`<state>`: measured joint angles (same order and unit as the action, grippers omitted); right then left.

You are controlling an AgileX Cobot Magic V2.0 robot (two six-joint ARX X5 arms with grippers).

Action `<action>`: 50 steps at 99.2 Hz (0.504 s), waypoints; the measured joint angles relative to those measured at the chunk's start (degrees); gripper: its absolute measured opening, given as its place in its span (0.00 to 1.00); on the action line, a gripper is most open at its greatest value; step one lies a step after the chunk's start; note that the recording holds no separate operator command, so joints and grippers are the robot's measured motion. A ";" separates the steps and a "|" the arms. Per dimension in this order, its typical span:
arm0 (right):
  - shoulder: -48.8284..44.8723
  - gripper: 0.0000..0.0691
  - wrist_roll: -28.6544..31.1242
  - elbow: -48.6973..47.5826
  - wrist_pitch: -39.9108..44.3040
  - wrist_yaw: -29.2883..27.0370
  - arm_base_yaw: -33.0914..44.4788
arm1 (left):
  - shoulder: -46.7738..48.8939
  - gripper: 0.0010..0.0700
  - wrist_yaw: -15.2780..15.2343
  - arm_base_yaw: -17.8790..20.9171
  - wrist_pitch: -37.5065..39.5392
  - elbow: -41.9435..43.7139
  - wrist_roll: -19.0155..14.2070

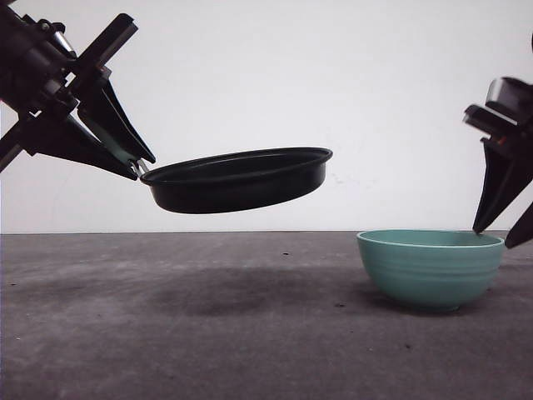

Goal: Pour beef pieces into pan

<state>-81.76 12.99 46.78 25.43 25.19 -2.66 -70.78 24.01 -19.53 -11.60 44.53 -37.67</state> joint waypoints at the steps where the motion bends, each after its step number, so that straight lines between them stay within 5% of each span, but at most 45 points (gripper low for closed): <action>1: -0.13 0.33 -0.02 0.00 -0.09 0.00 0.00 | 0.00 0.07 -0.02 0.00 0.00 0.00 0.00; 50: -8.17 0.28 2.40 0.00 -6.03 -0.46 -1.55 | 0.00 0.07 -0.74 0.00 -0.02 0.00 -0.02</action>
<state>-89.93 15.40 46.78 19.40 24.73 -4.21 -70.78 23.27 -19.53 -11.62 44.53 -37.69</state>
